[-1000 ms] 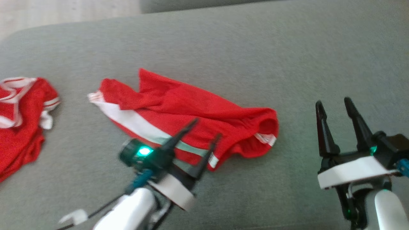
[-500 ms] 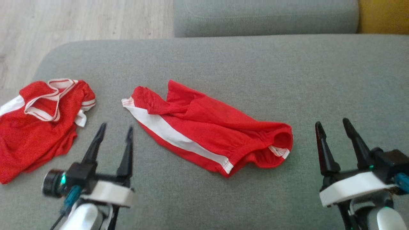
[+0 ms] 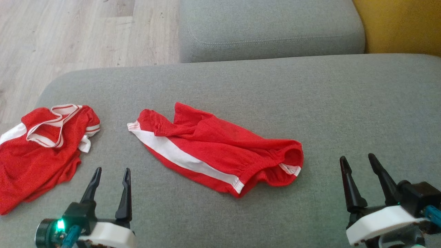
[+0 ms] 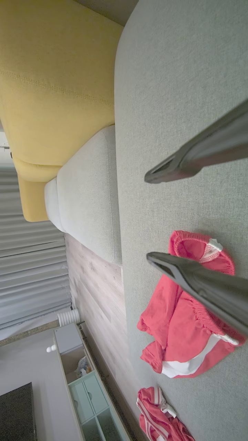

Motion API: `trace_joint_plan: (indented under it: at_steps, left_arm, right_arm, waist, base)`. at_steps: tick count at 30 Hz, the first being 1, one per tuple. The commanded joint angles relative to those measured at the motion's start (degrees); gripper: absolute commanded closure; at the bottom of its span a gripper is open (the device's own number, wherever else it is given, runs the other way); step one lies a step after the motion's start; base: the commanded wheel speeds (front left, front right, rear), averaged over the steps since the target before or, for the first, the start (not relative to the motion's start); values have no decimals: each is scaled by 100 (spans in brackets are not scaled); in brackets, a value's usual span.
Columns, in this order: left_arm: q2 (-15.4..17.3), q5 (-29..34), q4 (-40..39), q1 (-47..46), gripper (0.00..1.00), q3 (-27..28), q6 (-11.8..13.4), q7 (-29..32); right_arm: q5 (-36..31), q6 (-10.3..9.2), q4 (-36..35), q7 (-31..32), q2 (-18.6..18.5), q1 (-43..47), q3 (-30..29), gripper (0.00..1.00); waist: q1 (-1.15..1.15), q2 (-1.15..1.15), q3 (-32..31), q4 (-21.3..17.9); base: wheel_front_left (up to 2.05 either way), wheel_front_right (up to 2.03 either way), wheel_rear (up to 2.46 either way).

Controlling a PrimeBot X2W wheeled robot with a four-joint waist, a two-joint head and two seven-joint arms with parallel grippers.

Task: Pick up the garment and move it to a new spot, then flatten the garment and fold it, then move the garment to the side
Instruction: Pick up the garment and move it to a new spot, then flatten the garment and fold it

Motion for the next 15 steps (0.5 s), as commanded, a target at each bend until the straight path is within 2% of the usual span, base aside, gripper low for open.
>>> trace_joint_plan:
  at_steps: [1, 15]
  left_arm:
    - [188, -45, -206, -200, 0, 228, 39, 24]
    - [195, -97, -256, -236, 0, 190, 52, 69]
  right_arm:
    - [35, -3, -254, 19, -35, -188, 176, 0]
    - [30, -3, -273, 67, -35, -223, 256, 0]
  waist:
    - [0, 0, -1, 3]
    - [0, 0, 17, 37]
  base:
    - [0, 0, 0]
    - [0, 0, 0]
